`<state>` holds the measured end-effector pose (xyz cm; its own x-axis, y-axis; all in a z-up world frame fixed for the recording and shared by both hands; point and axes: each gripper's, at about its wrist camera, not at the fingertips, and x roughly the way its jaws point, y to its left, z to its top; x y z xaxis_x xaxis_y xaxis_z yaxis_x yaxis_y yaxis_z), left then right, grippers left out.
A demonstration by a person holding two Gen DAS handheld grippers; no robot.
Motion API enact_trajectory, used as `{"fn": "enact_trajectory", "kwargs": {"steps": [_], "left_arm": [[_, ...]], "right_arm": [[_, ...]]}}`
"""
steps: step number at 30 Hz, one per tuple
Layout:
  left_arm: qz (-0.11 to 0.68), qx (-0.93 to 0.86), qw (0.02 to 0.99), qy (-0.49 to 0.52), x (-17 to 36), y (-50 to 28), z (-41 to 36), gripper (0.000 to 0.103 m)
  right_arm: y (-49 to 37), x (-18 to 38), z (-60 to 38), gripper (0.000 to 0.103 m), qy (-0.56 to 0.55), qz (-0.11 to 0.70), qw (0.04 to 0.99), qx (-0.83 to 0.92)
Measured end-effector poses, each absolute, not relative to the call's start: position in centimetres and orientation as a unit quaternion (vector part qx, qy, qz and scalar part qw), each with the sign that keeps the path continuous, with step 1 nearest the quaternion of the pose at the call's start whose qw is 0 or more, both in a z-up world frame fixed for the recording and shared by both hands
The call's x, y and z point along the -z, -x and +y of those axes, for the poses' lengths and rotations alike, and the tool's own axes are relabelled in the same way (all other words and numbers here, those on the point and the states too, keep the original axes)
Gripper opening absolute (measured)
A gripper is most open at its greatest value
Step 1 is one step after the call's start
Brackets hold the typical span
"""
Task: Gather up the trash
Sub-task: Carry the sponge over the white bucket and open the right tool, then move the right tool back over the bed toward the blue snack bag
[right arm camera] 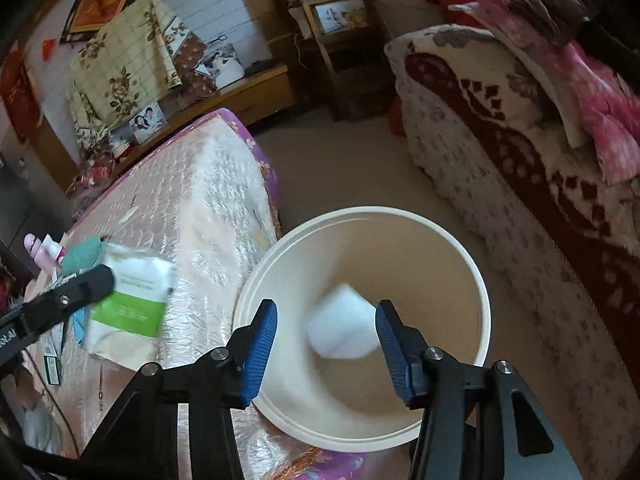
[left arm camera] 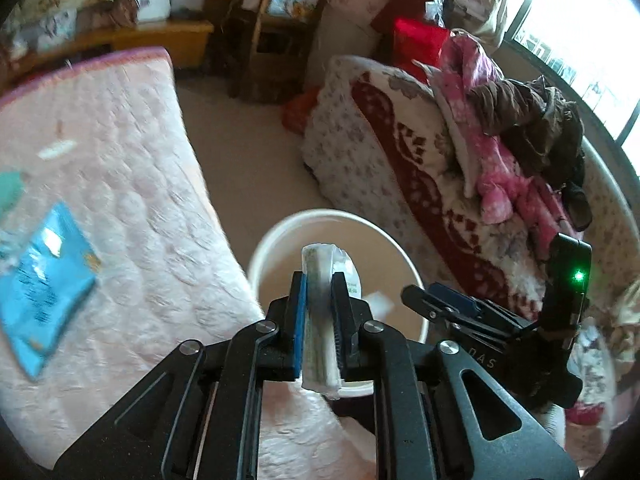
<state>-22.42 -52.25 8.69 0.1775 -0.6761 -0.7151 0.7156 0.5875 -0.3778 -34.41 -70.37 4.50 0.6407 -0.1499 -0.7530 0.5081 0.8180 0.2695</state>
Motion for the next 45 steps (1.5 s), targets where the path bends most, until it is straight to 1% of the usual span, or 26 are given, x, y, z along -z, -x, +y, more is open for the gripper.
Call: {"fn": "enact_trajectory", "kwargs": {"steps": [2,4,7,13,18,22,33,45], "left_arm": [[0.456,0.447,0.769,-0.027,-8.4,22.4,-52.1,0.025],[0.455,0.44,0.774,-0.029,-8.4,22.3,-51.7,0.028],[0.457,0.433,0.777,-0.026,-8.6,22.1,-50.5,0.029],[0.435,0.391,0.809,-0.058,-9.2,22.6,-47.8,0.029],[0.421,0.357,0.832,-0.063,-10.0,22.6,-44.5,0.029],[0.411,0.333,0.846,-0.064,-10.6,22.6,-41.7,0.029],[0.382,0.289,0.875,-0.064,-12.3,23.1,-34.3,0.029],[0.377,0.261,0.888,-0.047,-12.5,23.3,-28.1,0.029]], "right_arm": [[34.6,-4.3,-70.4,0.052,-0.237,0.38,0.874,0.19],[34.6,-4.3,-70.5,0.054,-0.238,0.377,0.875,0.188],[34.5,-4.3,-70.2,0.055,-0.235,0.374,0.878,0.185],[34.0,-5.0,-68.8,0.055,-0.221,0.37,0.885,0.177],[33.7,-6.2,-66.7,0.056,-0.197,0.364,0.894,0.172],[33.3,-7.2,-64.4,0.067,-0.182,0.354,0.903,0.162],[30.5,-9.7,-56.5,0.067,-0.148,0.345,0.922,0.099],[27.3,-10.2,-49.8,0.07,-0.116,0.359,0.925,0.041]]}}
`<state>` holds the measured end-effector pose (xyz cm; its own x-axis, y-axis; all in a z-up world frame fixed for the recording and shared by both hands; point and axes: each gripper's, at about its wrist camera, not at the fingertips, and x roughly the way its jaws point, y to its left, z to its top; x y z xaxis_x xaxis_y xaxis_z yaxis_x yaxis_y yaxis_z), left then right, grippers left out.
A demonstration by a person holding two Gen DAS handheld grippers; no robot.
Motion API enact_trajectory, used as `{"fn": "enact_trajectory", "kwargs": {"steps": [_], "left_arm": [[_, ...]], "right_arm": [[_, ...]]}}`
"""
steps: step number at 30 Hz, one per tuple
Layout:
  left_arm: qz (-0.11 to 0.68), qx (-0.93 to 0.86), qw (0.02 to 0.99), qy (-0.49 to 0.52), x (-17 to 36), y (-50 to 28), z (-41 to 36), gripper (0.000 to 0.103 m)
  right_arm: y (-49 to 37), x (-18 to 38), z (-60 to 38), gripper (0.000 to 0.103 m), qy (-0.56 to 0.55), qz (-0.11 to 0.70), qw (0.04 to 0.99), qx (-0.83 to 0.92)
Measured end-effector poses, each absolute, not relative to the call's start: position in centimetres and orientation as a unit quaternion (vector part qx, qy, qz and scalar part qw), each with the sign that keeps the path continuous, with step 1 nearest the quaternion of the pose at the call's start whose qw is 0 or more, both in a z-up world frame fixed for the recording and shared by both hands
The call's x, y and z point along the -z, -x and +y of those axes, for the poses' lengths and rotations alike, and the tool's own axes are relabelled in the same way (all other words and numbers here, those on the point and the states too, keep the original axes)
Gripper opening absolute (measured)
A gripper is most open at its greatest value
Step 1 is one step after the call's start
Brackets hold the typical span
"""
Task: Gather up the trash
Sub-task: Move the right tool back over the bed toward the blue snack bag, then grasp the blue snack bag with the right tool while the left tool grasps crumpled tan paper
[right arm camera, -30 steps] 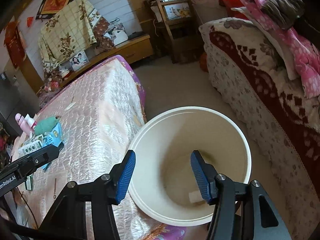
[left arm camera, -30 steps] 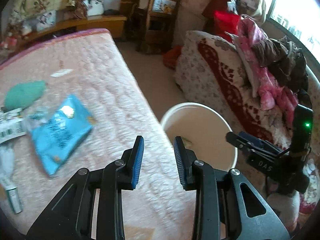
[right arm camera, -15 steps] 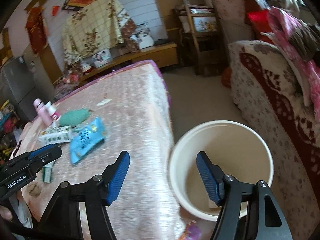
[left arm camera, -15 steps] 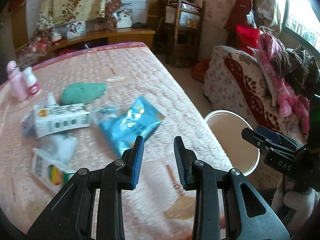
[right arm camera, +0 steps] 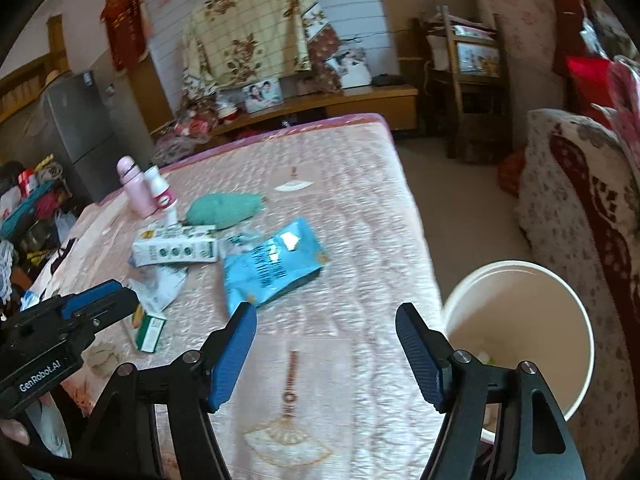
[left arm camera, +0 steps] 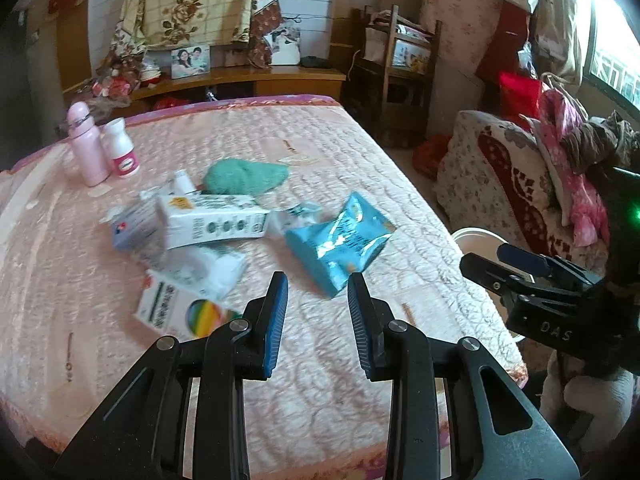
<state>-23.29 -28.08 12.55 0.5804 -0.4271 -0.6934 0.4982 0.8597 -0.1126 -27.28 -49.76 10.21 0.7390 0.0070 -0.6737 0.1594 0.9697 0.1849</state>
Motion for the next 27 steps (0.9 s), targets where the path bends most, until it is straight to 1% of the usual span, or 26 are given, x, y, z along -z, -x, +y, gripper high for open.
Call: {"fn": "enact_trajectory", "kwargs": {"steps": [4,6,8,10,16,20,23,27], "left_arm": [[0.387,0.259,0.884,-0.041,-12.3,23.2,-25.4,0.029],[0.392,0.256,0.883,-0.04,-12.0,23.3,-24.0,0.031],[0.399,0.25,0.882,-0.038,-11.7,23.2,-22.0,0.04],[0.404,0.244,0.881,-0.032,-11.5,23.2,-20.2,0.041],[0.429,0.219,0.875,-0.044,-10.1,23.0,-15.0,0.041],[0.462,0.208,0.861,-0.043,-8.3,22.8,-12.5,0.041],[0.475,0.203,0.855,-0.047,-7.3,22.8,-11.9,0.041],[0.485,0.215,0.847,-0.027,-6.6,22.2,-11.8,0.042]], "right_arm": [[26.1,-9.5,-48.1,0.07,-0.104,0.374,0.921,0.03],[25.6,-9.0,-47.6,0.07,-0.101,0.381,0.919,0.024],[24.7,-8.3,-47.1,0.07,-0.096,0.391,0.915,0.022],[24.0,-7.8,-46.8,0.07,-0.086,0.4,0.912,0.03],[20.6,-5.6,-47.6,0.07,-0.053,0.444,0.892,0.067],[18.5,-4.8,-48.9,0.07,-0.04,0.457,0.884,0.091],[16.3,-4.1,-49.8,0.07,-0.033,0.468,0.877,0.103],[13.0,-3.5,-50.2,0.07,-0.036,0.474,0.873,0.106]]}}
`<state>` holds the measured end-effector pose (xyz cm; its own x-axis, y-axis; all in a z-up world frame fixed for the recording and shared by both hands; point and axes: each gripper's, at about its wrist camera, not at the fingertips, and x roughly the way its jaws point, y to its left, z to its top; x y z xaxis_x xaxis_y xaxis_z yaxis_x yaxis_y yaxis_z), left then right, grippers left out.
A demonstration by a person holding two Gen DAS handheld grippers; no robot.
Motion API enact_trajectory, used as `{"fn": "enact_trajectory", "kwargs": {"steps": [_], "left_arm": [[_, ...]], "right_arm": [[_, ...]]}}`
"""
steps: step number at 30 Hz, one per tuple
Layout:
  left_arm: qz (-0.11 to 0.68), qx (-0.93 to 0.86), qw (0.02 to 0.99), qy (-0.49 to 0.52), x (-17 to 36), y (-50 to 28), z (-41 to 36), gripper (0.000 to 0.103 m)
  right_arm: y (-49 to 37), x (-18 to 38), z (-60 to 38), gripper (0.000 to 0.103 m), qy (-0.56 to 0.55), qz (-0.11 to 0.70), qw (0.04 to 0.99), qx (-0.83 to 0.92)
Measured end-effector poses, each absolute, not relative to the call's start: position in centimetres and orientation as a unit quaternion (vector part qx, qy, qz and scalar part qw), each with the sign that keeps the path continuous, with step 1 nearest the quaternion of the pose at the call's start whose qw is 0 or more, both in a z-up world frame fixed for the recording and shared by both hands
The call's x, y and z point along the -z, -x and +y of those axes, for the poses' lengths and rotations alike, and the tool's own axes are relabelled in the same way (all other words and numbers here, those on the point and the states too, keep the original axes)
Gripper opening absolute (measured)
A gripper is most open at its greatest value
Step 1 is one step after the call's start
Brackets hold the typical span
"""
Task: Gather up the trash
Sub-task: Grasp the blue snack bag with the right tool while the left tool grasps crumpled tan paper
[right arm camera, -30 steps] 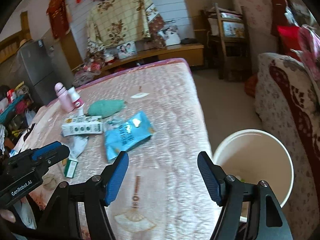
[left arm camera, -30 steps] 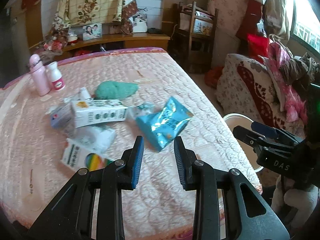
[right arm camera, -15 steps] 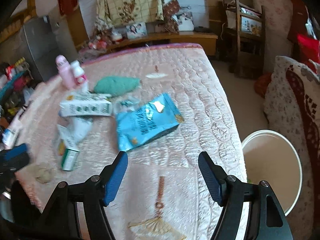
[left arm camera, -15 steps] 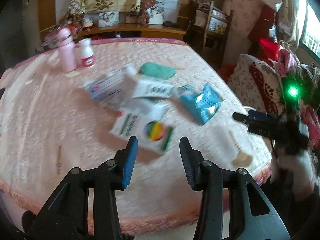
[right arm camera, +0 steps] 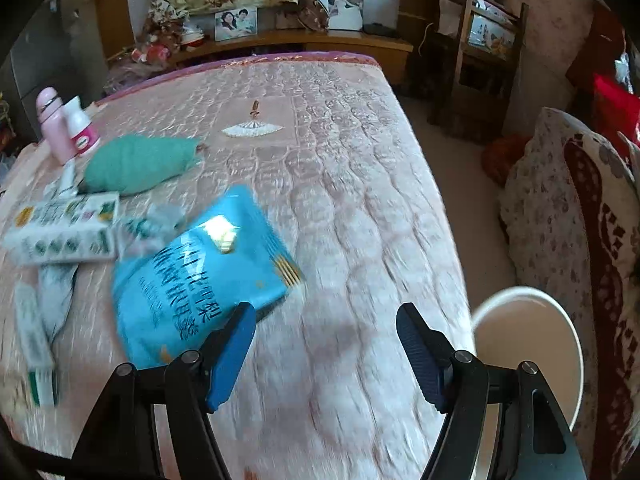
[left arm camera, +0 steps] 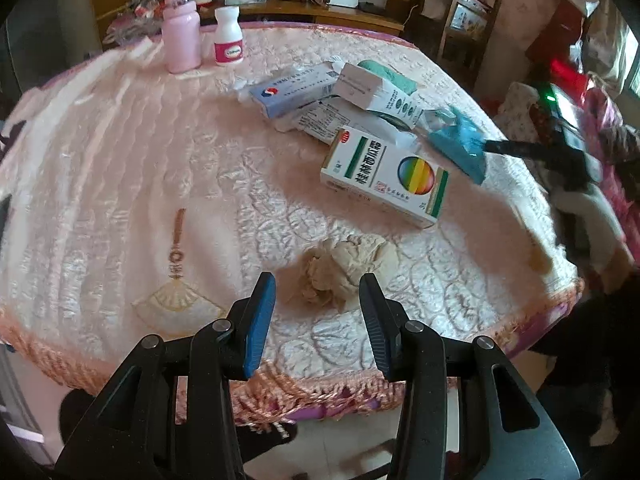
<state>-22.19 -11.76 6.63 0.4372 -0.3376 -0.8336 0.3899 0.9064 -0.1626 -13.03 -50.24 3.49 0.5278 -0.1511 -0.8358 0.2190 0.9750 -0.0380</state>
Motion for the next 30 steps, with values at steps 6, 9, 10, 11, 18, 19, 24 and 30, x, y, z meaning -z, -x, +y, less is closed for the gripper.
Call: {"fn": "enact_trajectory", "kwargs": {"steps": [6,9,10,11,18,19,24,30], "left_arm": [[0.487,0.254,0.835,-0.019,-6.3,21.2,-13.3,0.059],[0.492,0.259,0.83,-0.023,-5.6,20.3,-14.3,0.059],[0.495,0.26,0.829,-0.026,-5.3,20.1,-14.4,0.059],[0.497,0.26,0.828,-0.03,-5.1,19.9,-14.6,0.059],[0.504,0.256,0.824,-0.041,-3.6,19.3,-15.4,0.059],[0.503,0.256,0.824,-0.04,-3.5,19.3,-15.3,0.059],[0.507,0.259,0.822,-0.021,-3.4,18.8,-14.9,0.058],[0.516,0.263,0.815,0.012,-3.5,18.2,-14.3,0.036]], "right_arm": [[9.9,-4.3,-49.9,0.07,-0.054,0.465,0.879,0.095],[10.8,-5.6,-49.8,0.07,-0.061,0.454,0.884,0.098],[11.1,-5.8,-49.8,0.07,-0.07,0.452,0.884,0.095],[11.6,-6.1,-49.9,0.07,-0.092,0.45,0.884,0.085],[11.1,-5.3,-46.9,0.078,-0.173,0.46,0.871,0.029],[10.7,-4.9,-46.3,0.078,-0.177,0.466,0.866,0.03],[9.1,-2.9,-44.3,0.078,-0.165,0.483,0.859,0.04],[10.1,-3.4,-44.3,0.061,-0.144,0.472,0.87,0.02]]}}
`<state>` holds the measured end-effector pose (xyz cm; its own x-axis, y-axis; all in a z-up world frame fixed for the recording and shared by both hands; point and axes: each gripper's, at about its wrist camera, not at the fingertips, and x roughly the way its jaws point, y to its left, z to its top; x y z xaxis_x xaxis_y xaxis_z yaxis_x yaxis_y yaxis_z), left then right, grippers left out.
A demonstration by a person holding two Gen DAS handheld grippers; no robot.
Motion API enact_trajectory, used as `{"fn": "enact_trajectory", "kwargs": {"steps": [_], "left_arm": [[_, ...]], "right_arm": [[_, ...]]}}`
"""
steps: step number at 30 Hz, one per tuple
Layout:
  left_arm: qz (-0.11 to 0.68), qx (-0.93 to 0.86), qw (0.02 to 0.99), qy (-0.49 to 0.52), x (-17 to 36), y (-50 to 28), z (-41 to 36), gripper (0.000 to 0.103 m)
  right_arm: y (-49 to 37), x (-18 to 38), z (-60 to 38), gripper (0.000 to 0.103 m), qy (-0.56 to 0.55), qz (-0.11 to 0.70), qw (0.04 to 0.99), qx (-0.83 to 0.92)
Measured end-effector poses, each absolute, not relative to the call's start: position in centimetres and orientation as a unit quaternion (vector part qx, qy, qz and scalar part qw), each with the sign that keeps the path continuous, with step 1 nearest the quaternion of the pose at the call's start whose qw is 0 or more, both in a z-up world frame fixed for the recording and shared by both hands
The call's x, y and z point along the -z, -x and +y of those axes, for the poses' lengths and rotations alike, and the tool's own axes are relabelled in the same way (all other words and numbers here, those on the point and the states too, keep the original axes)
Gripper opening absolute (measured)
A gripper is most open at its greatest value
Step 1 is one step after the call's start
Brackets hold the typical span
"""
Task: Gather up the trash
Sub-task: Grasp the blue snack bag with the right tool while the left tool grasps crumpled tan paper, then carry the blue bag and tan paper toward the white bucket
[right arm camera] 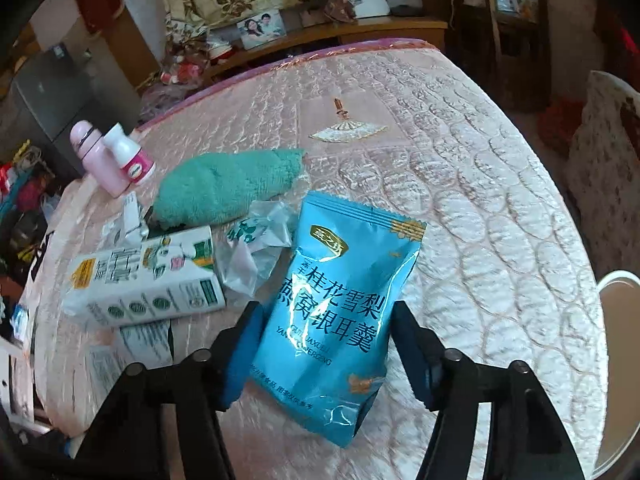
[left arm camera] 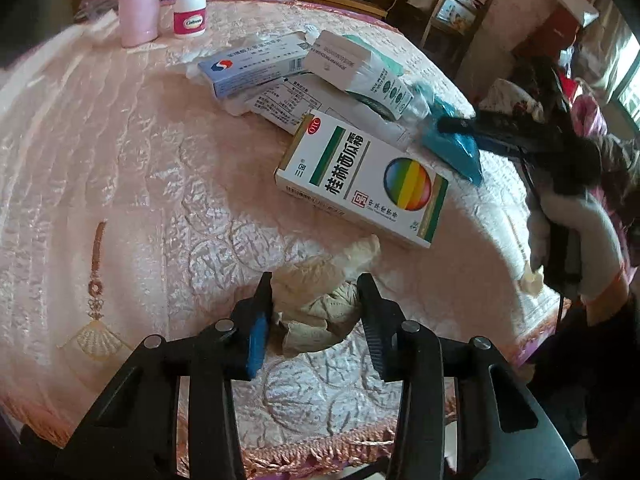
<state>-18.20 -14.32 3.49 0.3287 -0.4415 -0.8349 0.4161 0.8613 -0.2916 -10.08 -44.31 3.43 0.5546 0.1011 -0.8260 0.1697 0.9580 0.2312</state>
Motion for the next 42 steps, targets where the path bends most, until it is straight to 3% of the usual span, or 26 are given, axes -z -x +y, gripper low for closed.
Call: {"fn": "enact_trajectory", "kwargs": {"steps": [4,21,42], "left_arm": [[0.5,0.255,0.828,0.012,-4.6,18.7,-13.9,0.032],[0.46,0.259,0.85,0.008,-8.7,20.3,-17.0,0.032],[0.43,0.313,0.846,-0.032,-11.4,21.2,-26.9,0.032]], "right_arm": [[12.6,-4.2,-45.0,0.06,-0.133,0.466,0.875,-0.002],[21.2,-5.8,-44.6,0.06,-0.132,0.45,0.882,-0.04],[26.3,-8.2,-48.6,0.06,-0.138,0.421,0.896,-0.009]]}}
